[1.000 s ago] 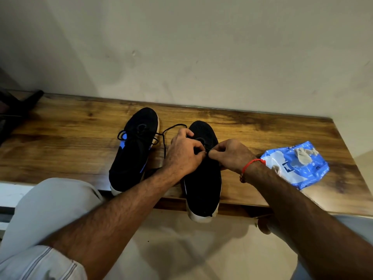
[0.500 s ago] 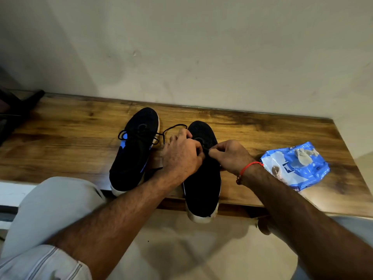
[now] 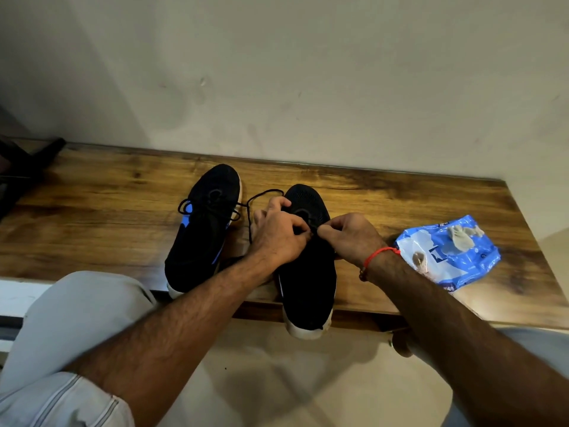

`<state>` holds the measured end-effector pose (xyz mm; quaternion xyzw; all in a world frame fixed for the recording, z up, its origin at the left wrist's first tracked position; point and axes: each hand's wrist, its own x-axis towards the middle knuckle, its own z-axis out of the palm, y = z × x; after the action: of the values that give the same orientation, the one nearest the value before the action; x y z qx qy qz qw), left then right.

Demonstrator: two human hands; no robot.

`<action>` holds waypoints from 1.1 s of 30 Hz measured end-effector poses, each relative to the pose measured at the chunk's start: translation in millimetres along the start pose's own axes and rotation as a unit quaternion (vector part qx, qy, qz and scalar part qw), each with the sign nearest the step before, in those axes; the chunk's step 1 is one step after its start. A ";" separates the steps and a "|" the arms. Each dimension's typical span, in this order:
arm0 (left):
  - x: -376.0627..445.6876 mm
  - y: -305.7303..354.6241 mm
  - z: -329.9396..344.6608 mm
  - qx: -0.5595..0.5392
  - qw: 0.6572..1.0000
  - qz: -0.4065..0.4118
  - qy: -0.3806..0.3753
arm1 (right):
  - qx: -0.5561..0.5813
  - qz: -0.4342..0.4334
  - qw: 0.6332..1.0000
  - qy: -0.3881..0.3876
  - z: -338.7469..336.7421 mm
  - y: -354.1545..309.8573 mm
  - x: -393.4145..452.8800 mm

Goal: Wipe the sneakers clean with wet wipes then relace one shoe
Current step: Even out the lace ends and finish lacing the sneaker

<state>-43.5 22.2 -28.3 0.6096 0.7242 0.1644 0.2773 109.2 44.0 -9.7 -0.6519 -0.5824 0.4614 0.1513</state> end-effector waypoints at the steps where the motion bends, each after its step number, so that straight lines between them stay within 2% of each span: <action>1: 0.7 1.3 -2.0 -0.006 1.000 -0.006 -0.003 | 0.001 0.001 1.000 0.000 -0.5 0.4 0.8; 5: 0.7 3.3 -6.3 -0.023 0.999 -0.022 -0.007 | 0.022 0.004 1.000 -0.008 -2.3 1.0 1.9; 12: -5.9 5.7 -7.0 0.045 0.999 -0.015 0.011 | 0.023 0.002 1.000 -0.010 2.2 0.4 1.9; 17: -12.1 5.1 2.5 0.098 0.993 0.022 0.063 | 0.009 -0.006 1.000 -0.004 2.0 -1.3 -0.5; 22: -4.4 0.9 2.1 -0.005 1.000 0.002 0.024 | 0.064 0.013 0.997 -0.028 2.2 1.7 0.8; 27: -4.1 2.4 5.1 -0.063 0.998 -0.024 0.002 | 0.142 0.044 0.988 -0.035 3.2 5.9 0.6; 33: -2.7 3.5 0.6 -0.078 0.996 -0.035 -0.037 | 0.186 0.031 0.982 -0.017 5.2 10.9 1.4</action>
<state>-40.1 20.2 -26.2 0.5659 0.7195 0.1878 0.3562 111.7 40.4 -21.0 -0.6224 -0.4687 0.5766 0.2457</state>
